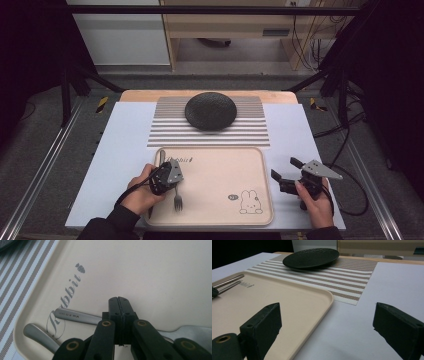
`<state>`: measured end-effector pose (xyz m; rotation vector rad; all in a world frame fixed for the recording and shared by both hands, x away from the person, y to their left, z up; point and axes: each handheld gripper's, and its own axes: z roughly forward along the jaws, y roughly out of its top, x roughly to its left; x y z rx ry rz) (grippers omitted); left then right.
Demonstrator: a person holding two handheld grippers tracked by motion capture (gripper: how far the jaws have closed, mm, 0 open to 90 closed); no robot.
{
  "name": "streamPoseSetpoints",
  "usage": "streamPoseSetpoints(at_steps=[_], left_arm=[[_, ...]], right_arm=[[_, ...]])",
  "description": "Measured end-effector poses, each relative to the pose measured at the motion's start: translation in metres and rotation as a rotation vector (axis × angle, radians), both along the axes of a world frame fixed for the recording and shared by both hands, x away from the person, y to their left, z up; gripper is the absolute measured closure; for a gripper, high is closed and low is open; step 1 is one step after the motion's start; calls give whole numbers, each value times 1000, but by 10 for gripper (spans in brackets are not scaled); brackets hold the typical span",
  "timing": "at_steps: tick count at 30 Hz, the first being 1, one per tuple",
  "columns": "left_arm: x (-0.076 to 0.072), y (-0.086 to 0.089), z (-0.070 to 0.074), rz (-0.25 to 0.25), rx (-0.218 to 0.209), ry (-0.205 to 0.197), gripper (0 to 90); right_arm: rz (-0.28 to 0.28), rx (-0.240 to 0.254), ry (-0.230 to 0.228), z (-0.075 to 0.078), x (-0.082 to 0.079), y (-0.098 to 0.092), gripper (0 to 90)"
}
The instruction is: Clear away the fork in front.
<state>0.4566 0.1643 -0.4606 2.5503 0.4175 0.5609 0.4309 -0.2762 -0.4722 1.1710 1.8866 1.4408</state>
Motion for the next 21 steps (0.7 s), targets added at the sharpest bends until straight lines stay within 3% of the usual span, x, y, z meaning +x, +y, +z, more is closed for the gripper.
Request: streamPoseSetpoints(at_steps=[11,15,21], left_arm=[[-6,9,0,-10,12,17,900],[-12,13,-1,-16,-13,36,900],[-18,16,0,-21,25,23,900]], right_arm=[[0,-3,0,0,0,0,86],[1,-5,5,0,0,0,88],[2,-8,5,0,0,1,88]])
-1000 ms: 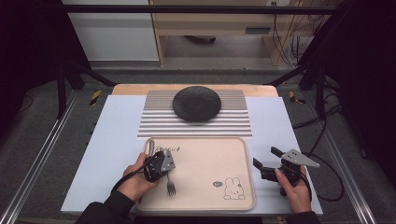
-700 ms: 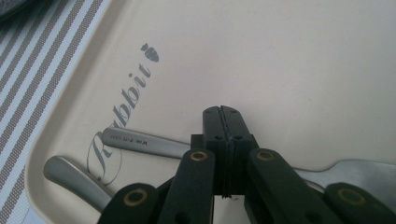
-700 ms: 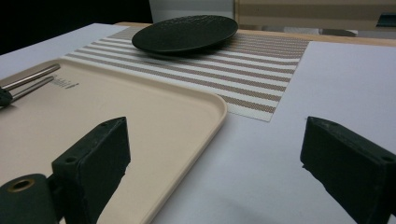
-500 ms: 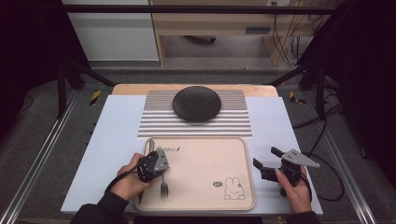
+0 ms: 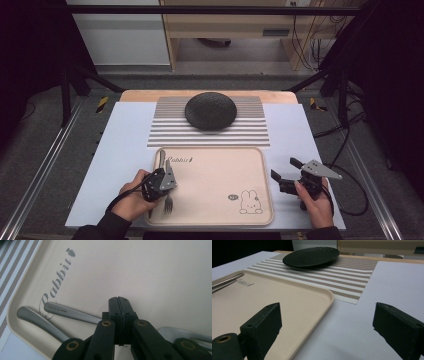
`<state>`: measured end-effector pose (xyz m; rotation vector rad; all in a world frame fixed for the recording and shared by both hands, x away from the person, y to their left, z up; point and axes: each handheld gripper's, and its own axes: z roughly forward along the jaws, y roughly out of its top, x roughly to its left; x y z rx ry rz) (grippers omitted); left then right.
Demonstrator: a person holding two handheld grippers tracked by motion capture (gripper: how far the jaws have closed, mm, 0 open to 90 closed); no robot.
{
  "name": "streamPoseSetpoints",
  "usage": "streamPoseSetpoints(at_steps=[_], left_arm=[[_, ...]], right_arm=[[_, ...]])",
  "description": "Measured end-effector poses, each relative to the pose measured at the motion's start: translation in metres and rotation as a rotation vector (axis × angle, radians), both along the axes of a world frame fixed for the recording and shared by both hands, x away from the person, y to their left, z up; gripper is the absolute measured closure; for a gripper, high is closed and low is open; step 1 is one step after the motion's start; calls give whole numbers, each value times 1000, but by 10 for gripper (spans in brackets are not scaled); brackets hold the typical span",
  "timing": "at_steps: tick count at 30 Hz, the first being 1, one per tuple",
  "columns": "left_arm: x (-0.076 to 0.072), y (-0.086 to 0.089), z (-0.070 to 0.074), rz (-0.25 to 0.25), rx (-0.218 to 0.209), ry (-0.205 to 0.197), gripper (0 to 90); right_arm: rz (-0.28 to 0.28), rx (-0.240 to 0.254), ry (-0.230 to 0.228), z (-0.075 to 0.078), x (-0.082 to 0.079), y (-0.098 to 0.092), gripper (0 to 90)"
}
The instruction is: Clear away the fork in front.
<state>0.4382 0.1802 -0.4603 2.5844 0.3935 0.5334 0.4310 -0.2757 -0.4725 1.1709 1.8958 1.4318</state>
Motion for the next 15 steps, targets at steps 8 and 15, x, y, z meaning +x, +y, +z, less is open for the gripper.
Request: streamPoseSetpoints(at_steps=[8,15], left_arm=[[2,-4,2,1,-3,-19,900],[10,-27,4,-33,-11,-53,900]], right_arm=[[0,0,-1,0,0,0,87],[2,-2,-3,0,0,0,87]])
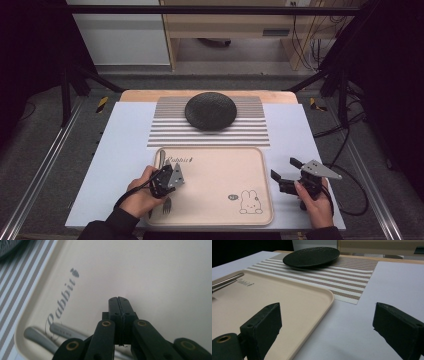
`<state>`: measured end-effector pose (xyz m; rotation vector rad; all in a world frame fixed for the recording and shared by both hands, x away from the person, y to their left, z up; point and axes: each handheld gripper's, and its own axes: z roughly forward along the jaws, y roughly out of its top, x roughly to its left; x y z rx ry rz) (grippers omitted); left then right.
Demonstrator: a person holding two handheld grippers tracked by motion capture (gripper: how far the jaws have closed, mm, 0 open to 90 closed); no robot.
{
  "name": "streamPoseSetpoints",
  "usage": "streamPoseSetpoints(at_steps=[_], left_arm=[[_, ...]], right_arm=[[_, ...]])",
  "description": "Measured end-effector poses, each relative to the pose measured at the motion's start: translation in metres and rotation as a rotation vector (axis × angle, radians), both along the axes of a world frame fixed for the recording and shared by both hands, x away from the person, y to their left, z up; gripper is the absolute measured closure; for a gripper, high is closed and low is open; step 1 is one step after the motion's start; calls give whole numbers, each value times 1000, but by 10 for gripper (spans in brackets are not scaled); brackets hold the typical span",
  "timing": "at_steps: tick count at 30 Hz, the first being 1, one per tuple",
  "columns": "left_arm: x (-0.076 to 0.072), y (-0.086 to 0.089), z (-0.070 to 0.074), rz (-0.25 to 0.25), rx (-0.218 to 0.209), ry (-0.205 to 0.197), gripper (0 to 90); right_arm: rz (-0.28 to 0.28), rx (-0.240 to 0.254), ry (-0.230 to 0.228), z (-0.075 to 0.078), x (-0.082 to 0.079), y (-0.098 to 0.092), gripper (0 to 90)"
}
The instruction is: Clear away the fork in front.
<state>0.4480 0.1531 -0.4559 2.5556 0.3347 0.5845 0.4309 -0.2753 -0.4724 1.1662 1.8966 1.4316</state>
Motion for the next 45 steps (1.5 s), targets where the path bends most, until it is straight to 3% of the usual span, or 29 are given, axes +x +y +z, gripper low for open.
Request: streamPoseSetpoints(at_steps=[6,18,22,29,34,39,45], left_arm=[[8,-20,0,-28,11,-19,900],[18,-41,4,-34,-14,-68,897],[19,-45,6,-29,-22,-108,805],[24,-47,8,23,-54,-149,442],[29,-45,8,41,-93,-158,256],[33,-43,11,80,-131,-158,175],[38,-42,19,82,-133,-185,127]], right_arm=[[0,0,-1,0,0,0,87],[4,-2,-8,1,0,0,87],[3,-3,-8,1,0,0,86],[-2,4,-5,1,1,0,84],[-7,-7,-2,0,2,0,84],[-6,-11,-6,0,1,1,83],[1,-8,-14,1,0,1,82]])
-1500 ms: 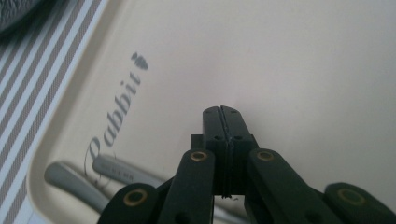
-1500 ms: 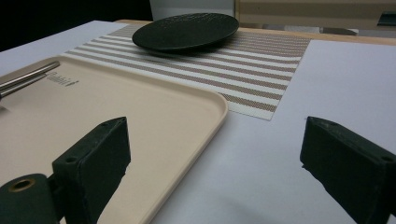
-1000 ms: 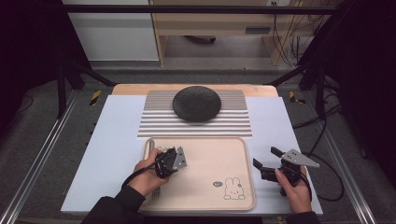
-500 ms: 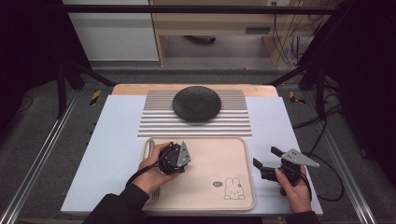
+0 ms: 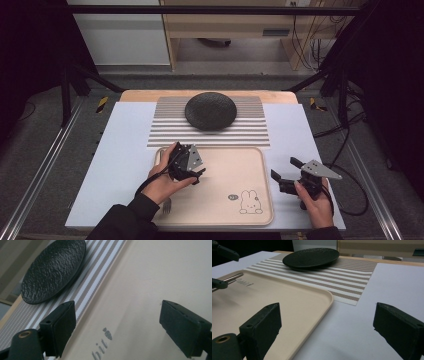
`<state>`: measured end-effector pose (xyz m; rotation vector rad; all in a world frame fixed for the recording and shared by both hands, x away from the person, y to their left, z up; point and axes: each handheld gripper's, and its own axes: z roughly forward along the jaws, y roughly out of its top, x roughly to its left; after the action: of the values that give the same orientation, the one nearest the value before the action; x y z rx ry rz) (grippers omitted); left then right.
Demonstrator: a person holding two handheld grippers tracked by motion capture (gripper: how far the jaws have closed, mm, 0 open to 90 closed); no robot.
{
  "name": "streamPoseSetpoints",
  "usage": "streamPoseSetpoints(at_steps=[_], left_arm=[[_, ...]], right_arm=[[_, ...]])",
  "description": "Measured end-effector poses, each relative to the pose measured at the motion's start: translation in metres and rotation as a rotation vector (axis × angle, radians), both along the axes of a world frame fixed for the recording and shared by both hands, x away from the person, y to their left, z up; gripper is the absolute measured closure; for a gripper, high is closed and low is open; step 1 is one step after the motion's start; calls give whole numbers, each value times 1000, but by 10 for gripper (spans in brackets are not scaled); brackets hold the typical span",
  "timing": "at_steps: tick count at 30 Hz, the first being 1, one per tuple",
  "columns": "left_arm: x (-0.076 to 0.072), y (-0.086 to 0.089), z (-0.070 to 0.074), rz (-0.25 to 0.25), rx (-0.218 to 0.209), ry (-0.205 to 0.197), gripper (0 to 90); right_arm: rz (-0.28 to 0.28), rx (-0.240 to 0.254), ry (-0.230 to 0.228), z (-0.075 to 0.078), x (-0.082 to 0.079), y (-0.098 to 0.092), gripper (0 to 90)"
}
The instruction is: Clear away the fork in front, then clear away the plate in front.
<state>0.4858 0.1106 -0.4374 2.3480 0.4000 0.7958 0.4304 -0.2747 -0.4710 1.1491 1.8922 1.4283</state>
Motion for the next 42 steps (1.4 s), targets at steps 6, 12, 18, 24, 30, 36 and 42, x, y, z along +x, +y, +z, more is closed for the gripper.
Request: streamPoseSetpoints(at_steps=[6,12,18,24,30,36,42], left_arm=[[11,4,14,-2,-18,-41,77],[24,9,30,-28,-34,-72,84],[44,5,36,-32,-2,-51,84],[61,1,43,-45,-16,-54,88],[71,-6,50,-56,-6,-87,89],[80,-9,50,-51,3,-145,87],[89,-9,50,-52,-6,-159,84]], right_arm=[[7,0,-1,1,-1,1,77],[15,35,1,2,-1,1,76],[15,26,13,0,-1,2,69],[4,42,28,1,-2,1,70],[7,58,28,4,-7,-3,64],[-9,25,17,-2,-7,-3,62],[-7,-17,16,-3,-8,2,61]])
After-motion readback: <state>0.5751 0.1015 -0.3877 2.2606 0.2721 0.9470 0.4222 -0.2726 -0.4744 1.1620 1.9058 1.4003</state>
